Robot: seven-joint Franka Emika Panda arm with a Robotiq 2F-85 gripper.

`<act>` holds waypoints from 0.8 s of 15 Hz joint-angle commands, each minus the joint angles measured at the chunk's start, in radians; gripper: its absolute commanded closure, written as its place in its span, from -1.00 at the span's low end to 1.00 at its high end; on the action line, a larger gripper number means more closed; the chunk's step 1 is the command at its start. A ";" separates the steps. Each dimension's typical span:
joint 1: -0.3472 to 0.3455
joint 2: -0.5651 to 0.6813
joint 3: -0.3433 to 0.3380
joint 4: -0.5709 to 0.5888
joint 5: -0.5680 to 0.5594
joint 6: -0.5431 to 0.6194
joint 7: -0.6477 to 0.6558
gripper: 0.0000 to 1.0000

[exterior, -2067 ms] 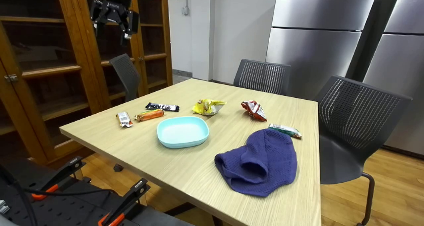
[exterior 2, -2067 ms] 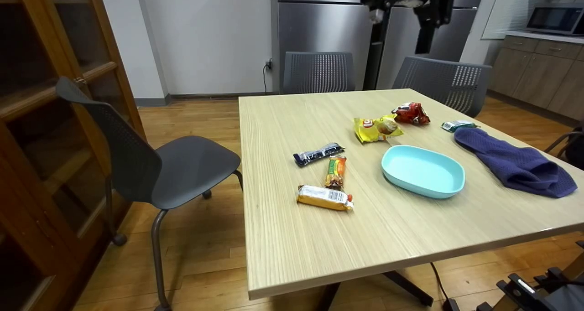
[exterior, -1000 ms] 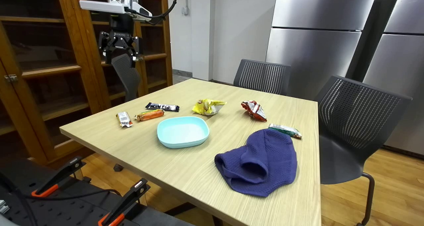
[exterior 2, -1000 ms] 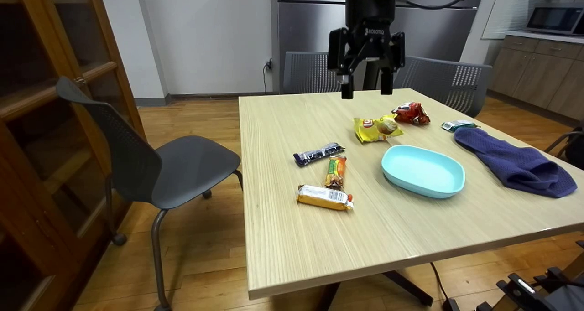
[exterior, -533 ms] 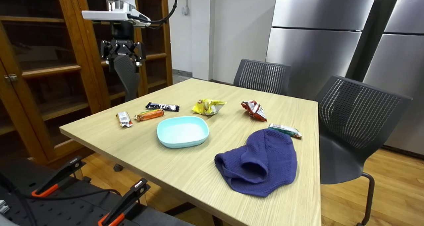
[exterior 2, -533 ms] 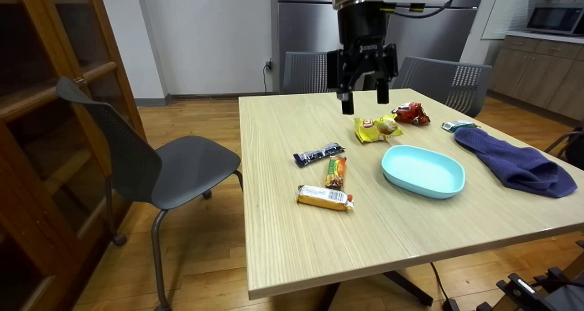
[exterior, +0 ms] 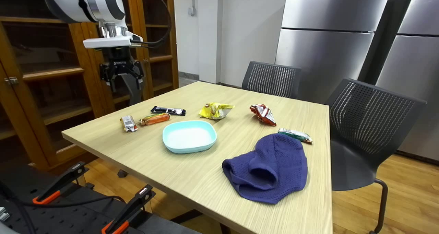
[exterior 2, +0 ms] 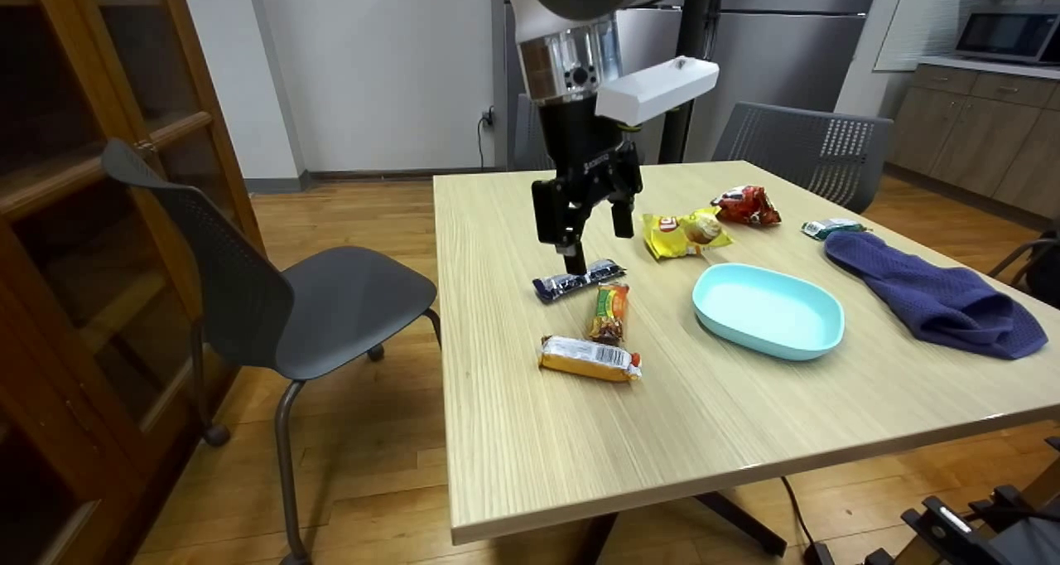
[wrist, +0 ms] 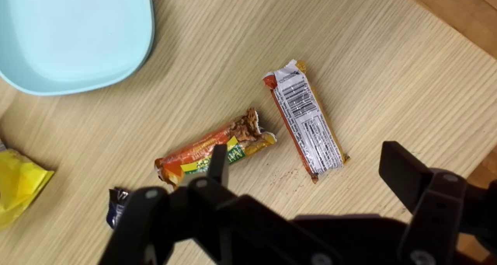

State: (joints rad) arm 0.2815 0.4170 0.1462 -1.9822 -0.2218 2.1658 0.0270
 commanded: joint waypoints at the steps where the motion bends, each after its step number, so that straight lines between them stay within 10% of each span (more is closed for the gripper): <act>1: -0.011 0.041 0.024 0.008 -0.019 0.073 -0.102 -1.00; 12: -0.015 0.126 0.071 -0.082 0.018 0.269 -0.211 -1.00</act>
State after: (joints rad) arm 0.2824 0.5374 0.1977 -2.0309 -0.2221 2.3906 -0.1585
